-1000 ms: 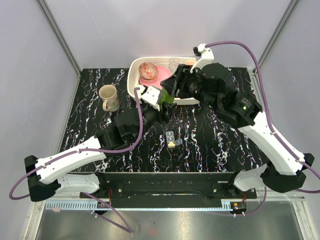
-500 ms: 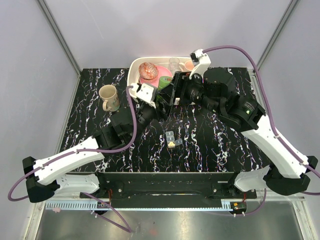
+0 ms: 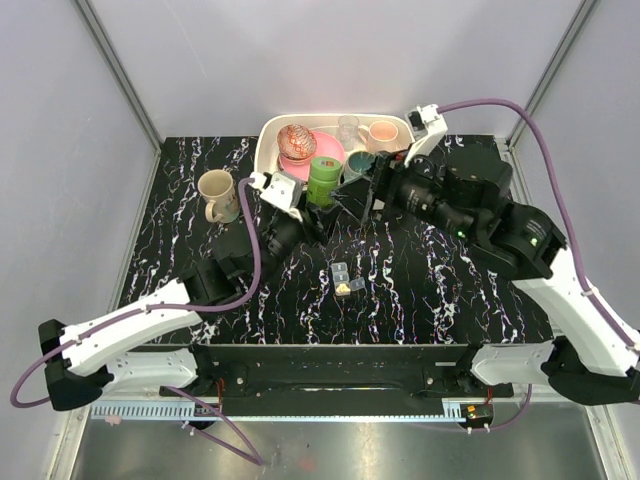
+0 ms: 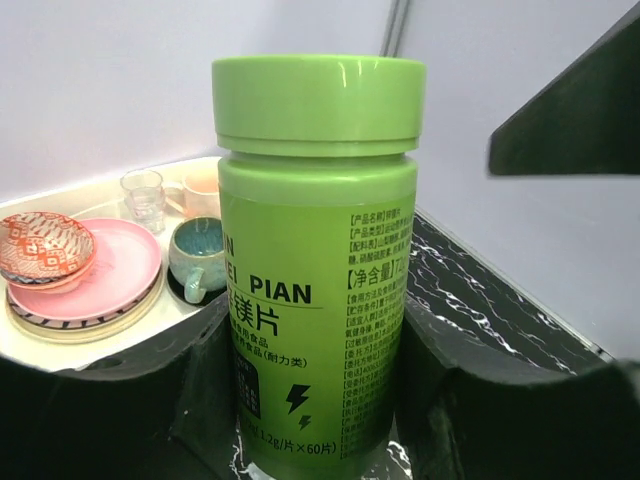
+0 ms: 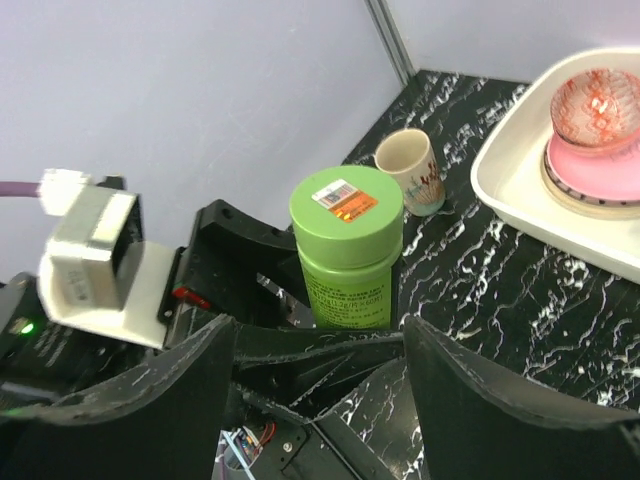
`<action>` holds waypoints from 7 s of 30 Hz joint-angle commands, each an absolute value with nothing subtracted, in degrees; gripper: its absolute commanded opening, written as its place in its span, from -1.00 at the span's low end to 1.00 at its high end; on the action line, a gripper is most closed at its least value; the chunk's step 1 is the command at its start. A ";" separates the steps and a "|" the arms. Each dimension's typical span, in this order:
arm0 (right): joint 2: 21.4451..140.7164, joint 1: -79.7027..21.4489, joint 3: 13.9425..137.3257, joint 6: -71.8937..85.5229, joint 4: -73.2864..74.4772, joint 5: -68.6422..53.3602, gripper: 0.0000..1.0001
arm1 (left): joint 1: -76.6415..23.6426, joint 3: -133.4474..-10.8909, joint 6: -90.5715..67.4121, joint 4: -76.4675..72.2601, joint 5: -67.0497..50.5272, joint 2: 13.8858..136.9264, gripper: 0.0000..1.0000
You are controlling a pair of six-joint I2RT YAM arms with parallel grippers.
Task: Sort the pills into containers
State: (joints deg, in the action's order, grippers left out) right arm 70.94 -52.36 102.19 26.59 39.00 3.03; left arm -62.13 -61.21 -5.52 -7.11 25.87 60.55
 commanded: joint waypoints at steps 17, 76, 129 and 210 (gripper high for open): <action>59.25 -52.91 94.31 11.43 27.08 -24.34 0.71 | -61.87 -51.59 -20.12 -21.09 -20.21 47.11 -1.00; 58.80 -52.91 87.63 10.72 23.64 -24.70 -0.02 | -61.96 -52.38 -22.06 -25.14 -23.56 49.66 -1.00; 57.30 -52.91 92.73 9.23 21.45 -27.58 0.59 | -61.96 -58.01 -18.01 -16.26 -24.78 48.95 -1.00; 57.74 -52.91 93.96 7.56 22.59 -28.56 0.66 | -61.96 -62.84 -16.00 -13.97 -28.56 52.03 -1.00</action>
